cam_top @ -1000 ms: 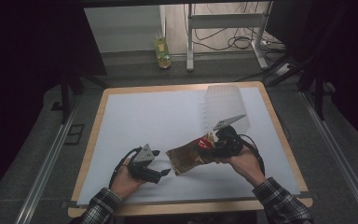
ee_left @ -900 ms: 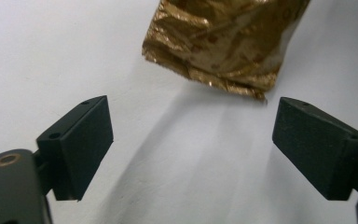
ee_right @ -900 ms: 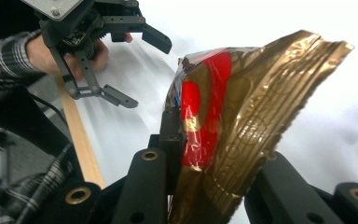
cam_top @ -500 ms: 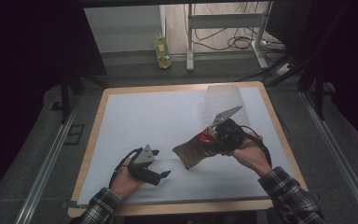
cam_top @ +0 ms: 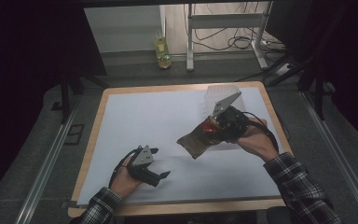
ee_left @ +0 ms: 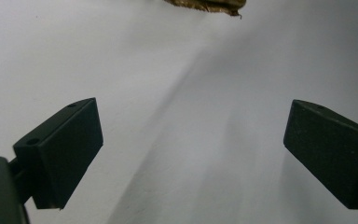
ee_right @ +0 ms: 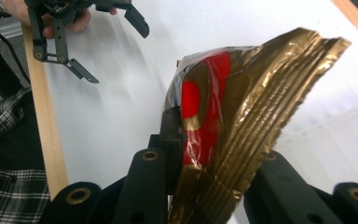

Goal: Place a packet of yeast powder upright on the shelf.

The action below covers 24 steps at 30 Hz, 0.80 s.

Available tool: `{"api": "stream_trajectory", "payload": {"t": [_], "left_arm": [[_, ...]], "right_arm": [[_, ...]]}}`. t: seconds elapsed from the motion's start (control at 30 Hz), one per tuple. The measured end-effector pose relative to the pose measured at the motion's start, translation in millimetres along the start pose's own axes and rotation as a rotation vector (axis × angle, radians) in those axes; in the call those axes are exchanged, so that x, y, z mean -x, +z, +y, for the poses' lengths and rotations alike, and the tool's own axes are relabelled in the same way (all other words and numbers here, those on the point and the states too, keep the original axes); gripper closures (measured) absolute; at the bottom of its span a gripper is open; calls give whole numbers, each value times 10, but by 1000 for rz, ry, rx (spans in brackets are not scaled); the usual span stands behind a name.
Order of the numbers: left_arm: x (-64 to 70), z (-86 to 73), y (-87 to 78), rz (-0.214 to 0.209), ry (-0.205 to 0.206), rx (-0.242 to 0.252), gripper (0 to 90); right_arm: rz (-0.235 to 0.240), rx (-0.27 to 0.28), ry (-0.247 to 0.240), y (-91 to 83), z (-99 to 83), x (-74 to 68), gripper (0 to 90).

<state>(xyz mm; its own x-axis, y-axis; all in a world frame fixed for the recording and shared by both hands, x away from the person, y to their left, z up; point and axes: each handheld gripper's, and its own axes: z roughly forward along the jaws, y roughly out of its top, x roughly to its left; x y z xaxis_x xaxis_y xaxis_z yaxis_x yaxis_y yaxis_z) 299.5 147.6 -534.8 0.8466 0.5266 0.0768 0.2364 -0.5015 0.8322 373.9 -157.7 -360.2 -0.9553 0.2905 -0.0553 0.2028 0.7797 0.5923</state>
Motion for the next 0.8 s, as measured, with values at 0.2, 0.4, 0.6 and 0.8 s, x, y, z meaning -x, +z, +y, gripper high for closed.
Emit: {"api": "stream_trajectory", "payload": {"t": [0.2,0.4,0.6,0.8], "left_arm": [[-13,-1,-16,-4,-5,18,40],[-6,0,-11,-1,14,5,42],[-10,-1,-16,-4,14,9,45],[-13,-8,-10,-13,9,15,44]], "right_arm": [[-10,6,-37,-105,107,113,751],[-29,7,-70,-217,215,222,751],[-47,8,-73,-295,262,345,751],[-76,4,-71,-384,257,502,751]]}}
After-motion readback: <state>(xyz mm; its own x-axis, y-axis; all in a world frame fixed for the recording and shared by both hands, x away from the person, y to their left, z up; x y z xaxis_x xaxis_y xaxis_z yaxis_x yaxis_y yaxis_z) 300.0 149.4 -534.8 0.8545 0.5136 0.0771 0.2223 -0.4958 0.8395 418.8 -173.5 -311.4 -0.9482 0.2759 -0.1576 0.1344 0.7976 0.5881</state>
